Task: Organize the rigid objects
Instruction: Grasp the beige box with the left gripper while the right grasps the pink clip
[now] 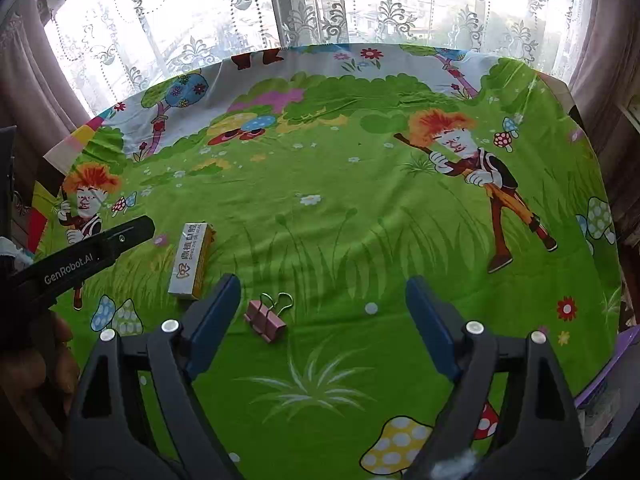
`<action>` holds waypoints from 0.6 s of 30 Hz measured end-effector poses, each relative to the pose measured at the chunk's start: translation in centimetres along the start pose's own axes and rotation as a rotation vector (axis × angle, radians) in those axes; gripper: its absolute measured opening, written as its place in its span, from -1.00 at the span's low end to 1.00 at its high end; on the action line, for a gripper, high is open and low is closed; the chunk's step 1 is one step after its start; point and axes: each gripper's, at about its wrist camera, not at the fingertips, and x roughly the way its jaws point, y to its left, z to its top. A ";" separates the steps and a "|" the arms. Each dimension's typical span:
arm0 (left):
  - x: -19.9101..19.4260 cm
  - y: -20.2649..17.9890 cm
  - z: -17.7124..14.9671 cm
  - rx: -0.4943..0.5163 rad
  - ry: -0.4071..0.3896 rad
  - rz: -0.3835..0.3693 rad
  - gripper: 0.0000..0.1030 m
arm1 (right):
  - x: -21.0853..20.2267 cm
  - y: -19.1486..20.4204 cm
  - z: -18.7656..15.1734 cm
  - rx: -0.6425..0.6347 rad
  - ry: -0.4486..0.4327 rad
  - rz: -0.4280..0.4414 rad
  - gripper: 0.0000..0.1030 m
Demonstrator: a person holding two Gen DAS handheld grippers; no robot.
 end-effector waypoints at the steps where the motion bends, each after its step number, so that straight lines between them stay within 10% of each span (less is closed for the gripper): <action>1: 0.6 -0.1 -0.2 0.005 0.016 -0.001 -0.12 | 0.3 -0.1 -0.2 0.006 0.009 0.000 0.68; 18: 4.2 -1.7 -2.2 0.170 0.077 0.060 -0.13 | 2.4 1.8 -2.8 0.023 0.098 -0.033 0.68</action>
